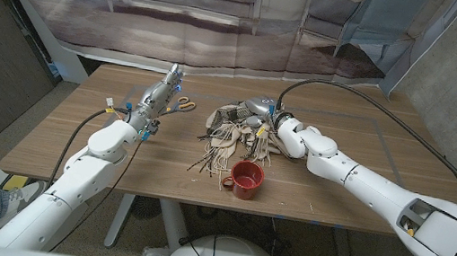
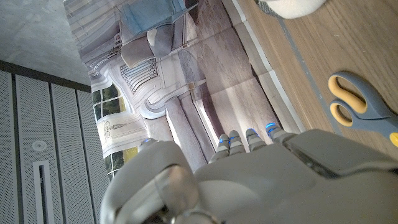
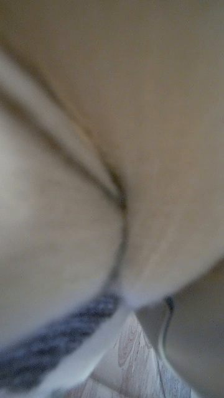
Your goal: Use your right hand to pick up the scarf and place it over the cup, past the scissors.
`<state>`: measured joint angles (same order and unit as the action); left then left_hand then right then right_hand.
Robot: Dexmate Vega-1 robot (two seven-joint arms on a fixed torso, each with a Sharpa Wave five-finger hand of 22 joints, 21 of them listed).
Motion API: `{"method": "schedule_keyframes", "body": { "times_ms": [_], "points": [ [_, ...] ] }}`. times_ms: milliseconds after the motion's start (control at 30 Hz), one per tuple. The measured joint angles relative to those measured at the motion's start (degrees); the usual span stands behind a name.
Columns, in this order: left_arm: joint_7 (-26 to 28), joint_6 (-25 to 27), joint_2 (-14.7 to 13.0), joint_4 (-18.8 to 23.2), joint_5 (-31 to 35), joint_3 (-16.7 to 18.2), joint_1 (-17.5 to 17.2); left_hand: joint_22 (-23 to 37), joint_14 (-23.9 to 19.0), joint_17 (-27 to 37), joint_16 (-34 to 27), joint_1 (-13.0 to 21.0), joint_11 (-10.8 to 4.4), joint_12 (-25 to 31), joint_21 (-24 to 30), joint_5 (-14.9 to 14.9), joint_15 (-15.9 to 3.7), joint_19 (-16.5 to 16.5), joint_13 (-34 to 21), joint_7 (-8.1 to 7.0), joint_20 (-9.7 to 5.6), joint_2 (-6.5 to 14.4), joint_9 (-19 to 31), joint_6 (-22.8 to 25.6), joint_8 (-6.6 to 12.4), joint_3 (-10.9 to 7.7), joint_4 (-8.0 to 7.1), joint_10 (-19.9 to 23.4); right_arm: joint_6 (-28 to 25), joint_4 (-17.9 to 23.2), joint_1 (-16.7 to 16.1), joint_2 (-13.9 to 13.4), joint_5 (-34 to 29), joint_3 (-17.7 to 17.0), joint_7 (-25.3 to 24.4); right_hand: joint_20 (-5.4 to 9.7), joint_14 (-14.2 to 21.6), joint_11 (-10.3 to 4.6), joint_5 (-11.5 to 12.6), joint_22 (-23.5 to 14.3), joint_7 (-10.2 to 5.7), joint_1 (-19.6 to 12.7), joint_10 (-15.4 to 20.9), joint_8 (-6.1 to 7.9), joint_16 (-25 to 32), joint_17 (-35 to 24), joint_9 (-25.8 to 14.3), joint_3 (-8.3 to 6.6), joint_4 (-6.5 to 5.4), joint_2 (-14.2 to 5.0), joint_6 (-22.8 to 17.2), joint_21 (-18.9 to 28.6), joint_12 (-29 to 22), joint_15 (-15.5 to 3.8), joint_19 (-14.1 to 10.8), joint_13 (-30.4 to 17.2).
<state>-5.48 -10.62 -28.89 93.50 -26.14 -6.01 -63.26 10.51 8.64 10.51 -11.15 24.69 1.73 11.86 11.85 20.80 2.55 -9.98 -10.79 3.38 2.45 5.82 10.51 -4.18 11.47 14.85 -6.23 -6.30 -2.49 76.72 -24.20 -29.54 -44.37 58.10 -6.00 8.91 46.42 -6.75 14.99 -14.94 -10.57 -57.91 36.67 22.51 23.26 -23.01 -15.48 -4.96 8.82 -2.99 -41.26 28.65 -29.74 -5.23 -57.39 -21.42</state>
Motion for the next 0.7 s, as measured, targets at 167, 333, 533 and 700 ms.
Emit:
{"method": "schedule_keyframes", "body": {
  "times_ms": [167, 333, 533, 700],
  "points": [
    [-0.16, -0.02, 0.03, -0.23, -0.05, 0.02, 0.15, 0.00, 0.00, 0.00, 0.00, 0.00, 0.00, 0.00, 0.00, 0.00, 0.00, 0.00, 0.00, 0.00, 0.00, 0.00, 0.00, 0.00, 0.00, 0.23, -0.24, 0.00, 0.27, -0.16, 0.01, 0.09, 0.14, -0.06, -0.67, 0.00, 0.38, -0.22, -0.83, -0.48, -0.09, -1.45, 1.25, 0.30, 0.41, -0.81, -0.34, -0.24, -0.22, -0.45, -0.09, 0.64, -0.68, -0.20, 0.00, -1.06],
    [-0.38, -0.02, 0.04, -0.48, -0.09, 0.02, 0.43, 0.00, 0.00, 0.00, 0.00, 0.00, 0.00, 0.00, 0.00, 0.00, 0.00, 0.00, 0.00, 0.00, 0.00, 0.00, 0.00, 0.00, 0.00, 0.24, -0.24, 0.00, 0.53, -0.18, 0.11, 0.11, 0.42, -0.27, -1.18, -0.01, 0.38, -0.62, -1.27, -0.91, -0.10, -1.82, 2.04, 0.40, 0.20, -1.34, -0.75, -0.76, -0.15, -0.09, -0.10, 1.09, -1.32, -0.21, 0.07, -2.08],
    [-0.47, -0.01, 0.05, -0.62, -0.09, 0.02, 0.77, 0.00, -0.12, 0.00, 0.00, 0.23, 0.00, 0.00, 0.00, 0.00, 0.12, 0.00, 0.00, 0.00, 0.00, 0.23, 0.00, 0.00, 0.00, 0.23, -0.24, 0.00, 0.53, 0.37, 0.15, -0.06, 0.67, -0.56, -1.16, 0.00, 0.37, -0.62, -2.03, -1.21, -0.10, -2.16, 2.04, 0.40, 0.13, -1.89, -0.96, -1.25, -0.16, 0.26, -0.10, 1.98, -1.32, -0.20, 0.47, -2.88],
    [-0.47, -0.01, 0.11, -0.86, -0.09, -0.03, 1.07, 0.00, -0.29, 0.00, 0.00, 0.23, 0.00, 0.00, 0.00, 0.00, 0.29, 0.00, 0.00, 0.00, 0.00, 0.23, 0.00, 0.00, 0.00, 0.23, -0.24, 0.00, -0.07, 0.74, 0.15, -0.18, 0.81, -0.69, -0.21, -0.01, 0.48, -0.49, -2.60, -1.71, -0.28, -2.38, 2.17, 0.40, 0.13, -2.47, -1.14, -1.33, -0.24, 0.47, -0.95, 2.80, -1.76, -0.31, 0.47, -3.72]
  ]
}}
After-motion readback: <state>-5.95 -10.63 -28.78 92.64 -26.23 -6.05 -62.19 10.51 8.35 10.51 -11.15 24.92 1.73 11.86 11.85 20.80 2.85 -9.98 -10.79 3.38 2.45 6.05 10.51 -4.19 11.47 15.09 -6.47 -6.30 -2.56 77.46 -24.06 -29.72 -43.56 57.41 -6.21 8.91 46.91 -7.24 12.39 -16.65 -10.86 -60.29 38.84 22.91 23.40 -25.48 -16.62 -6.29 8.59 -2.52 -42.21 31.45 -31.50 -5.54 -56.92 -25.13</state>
